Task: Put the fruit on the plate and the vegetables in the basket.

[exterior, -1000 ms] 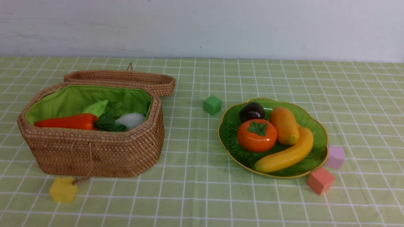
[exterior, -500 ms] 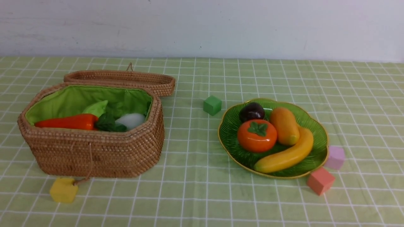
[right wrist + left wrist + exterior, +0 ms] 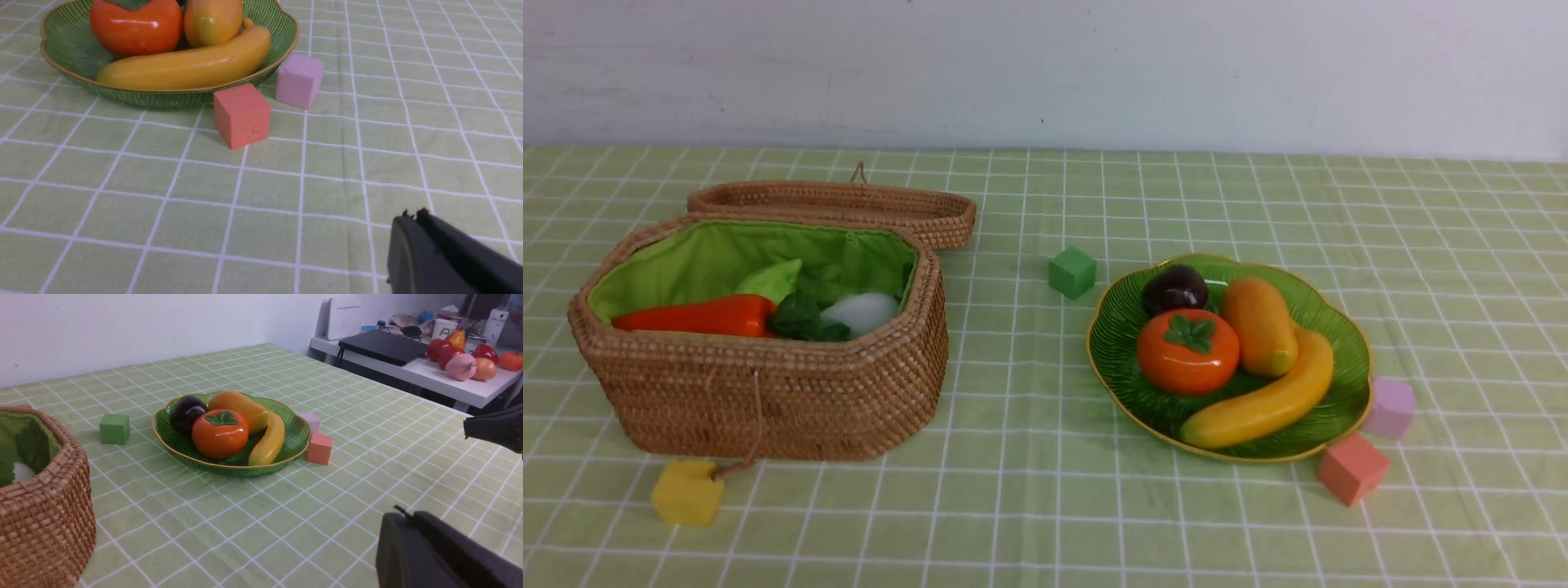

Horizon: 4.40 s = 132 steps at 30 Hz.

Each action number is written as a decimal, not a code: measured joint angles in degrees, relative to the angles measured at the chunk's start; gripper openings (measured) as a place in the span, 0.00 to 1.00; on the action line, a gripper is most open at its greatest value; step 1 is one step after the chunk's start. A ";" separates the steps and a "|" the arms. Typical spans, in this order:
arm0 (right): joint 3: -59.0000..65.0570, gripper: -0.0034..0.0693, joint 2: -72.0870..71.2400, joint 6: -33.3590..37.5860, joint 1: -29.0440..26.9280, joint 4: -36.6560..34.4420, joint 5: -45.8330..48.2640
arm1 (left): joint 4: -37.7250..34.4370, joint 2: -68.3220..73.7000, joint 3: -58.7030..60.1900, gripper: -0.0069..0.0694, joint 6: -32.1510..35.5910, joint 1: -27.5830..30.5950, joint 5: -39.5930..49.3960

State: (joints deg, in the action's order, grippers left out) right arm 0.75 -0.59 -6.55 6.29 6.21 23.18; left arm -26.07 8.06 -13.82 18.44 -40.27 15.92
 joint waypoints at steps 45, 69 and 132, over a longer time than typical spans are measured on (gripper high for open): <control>0.00 0.12 0.00 0.00 0.00 0.20 0.00 | 23.25 -8.65 15.51 0.07 -32.95 31.61 6.43; 0.06 0.02 0.00 0.01 -0.05 -3.70 -0.41 | 23.25 -8.65 15.51 0.09 -32.95 31.61 6.43; 0.11 0.06 0.00 7.52 -0.05 -11.21 -0.41 | 23.25 -8.65 15.51 0.17 -32.95 31.61 6.48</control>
State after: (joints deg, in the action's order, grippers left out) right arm 0.85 -0.59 0.97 6.24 -5.00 22.77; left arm -2.82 -0.59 1.69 -14.51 -8.66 22.40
